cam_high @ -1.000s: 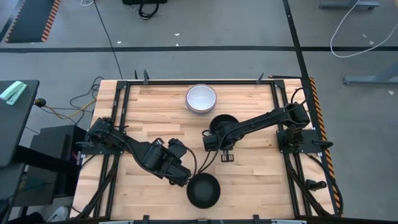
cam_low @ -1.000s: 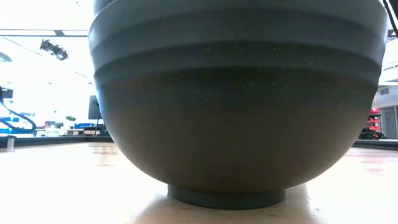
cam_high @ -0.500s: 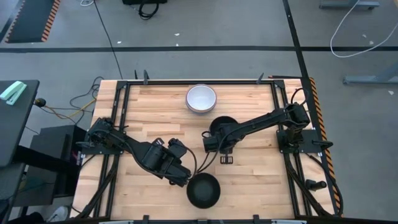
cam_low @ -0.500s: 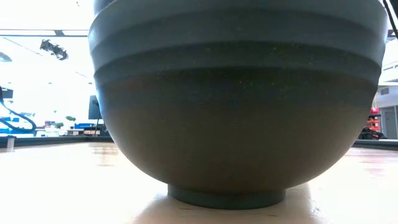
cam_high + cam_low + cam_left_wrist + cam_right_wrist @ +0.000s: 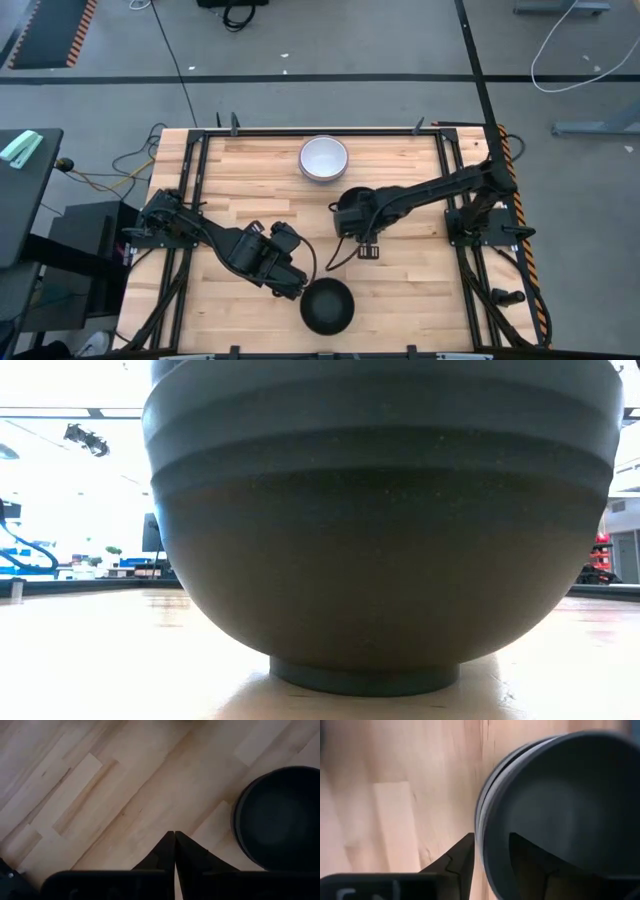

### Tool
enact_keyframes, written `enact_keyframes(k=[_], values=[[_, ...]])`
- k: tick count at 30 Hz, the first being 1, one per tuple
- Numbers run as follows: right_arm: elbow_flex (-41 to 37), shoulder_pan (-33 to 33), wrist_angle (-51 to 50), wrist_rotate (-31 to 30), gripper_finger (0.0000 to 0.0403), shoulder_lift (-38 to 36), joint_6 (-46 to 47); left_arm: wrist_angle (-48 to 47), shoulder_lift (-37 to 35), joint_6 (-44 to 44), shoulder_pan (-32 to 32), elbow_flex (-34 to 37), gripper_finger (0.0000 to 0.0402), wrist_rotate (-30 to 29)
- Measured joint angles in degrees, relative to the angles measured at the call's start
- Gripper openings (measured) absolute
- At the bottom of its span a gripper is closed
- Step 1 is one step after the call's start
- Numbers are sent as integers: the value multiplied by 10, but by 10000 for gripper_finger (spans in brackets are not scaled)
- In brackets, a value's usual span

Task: Nest bowls inside each other
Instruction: Adjust the top stacked bowls

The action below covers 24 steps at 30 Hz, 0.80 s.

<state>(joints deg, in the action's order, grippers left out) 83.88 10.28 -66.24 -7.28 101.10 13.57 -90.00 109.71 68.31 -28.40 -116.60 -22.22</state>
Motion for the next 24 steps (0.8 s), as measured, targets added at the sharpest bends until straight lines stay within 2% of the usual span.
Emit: enact_keyframes(k=[7,11,14,17,19,21,24], values=[[0,-36,6,3,121,-107,-11,0,0,0,7,0,19,-28],[1,-101,11,2,95,-164,-34,0,0,0,12,0,28,-45],[1,-171,21,20,57,-193,-69,16,0,1,13,0,28,-34],[1,-249,37,56,17,-204,-101,85,0,-37,14,0,20,21],[1,-299,50,76,6,-201,-131,141,0,-68,13,0,14,44],[1,-346,63,100,12,-189,-157,166,1,-80,13,0,10,55],[1,-410,86,143,35,-156,-176,152,2,-55,15,0,10,55]])
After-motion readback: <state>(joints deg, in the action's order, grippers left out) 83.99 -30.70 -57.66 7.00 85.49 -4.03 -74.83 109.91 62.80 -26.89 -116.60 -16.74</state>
